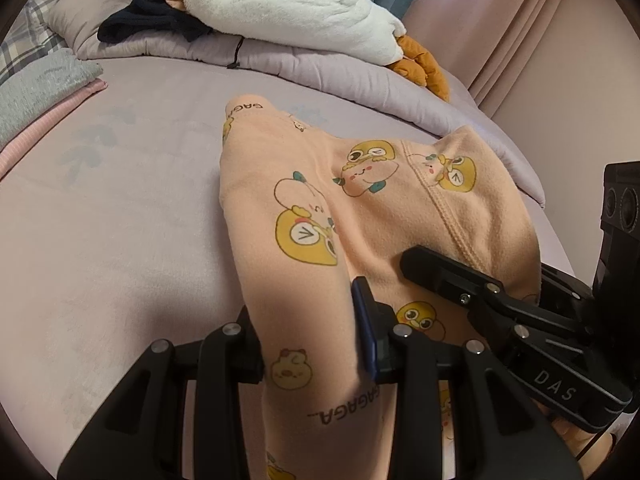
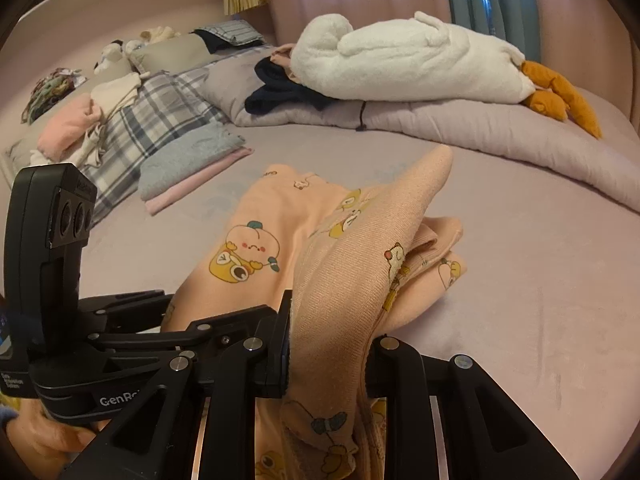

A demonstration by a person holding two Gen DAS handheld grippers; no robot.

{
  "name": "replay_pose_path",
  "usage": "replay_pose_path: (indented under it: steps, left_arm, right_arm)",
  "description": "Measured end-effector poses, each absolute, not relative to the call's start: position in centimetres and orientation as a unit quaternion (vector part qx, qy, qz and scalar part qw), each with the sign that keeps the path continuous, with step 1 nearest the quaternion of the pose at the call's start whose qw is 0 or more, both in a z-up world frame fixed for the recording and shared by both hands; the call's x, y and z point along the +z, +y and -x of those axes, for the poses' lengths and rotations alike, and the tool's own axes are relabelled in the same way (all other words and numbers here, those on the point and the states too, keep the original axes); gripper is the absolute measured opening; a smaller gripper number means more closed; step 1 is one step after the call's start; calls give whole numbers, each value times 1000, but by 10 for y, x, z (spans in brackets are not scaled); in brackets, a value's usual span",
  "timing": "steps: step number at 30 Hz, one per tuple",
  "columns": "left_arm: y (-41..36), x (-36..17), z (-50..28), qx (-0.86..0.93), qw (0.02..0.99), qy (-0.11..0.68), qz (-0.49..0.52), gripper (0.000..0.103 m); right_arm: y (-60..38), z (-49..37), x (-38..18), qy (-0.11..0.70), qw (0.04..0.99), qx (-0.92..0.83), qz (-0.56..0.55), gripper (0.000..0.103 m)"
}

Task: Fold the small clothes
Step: 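Fold the lifted edge over the bundle with the right gripper while the left gripper holds the shirt, then lay the folded edge down and open both grippers on the peach bundle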

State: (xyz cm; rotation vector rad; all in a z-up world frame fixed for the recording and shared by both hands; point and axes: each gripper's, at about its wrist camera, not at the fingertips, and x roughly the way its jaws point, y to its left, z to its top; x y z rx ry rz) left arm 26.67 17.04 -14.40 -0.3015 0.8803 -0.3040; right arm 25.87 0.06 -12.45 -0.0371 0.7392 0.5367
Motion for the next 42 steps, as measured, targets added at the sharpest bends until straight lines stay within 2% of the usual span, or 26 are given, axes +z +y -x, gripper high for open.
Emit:
replay_pose_path:
  steps: [42]
  left_arm:
    - [166,-172,-292,-128,867,460,141,38]
  right_arm:
    - [-19,-296,-165,432,867,240,-59,25]
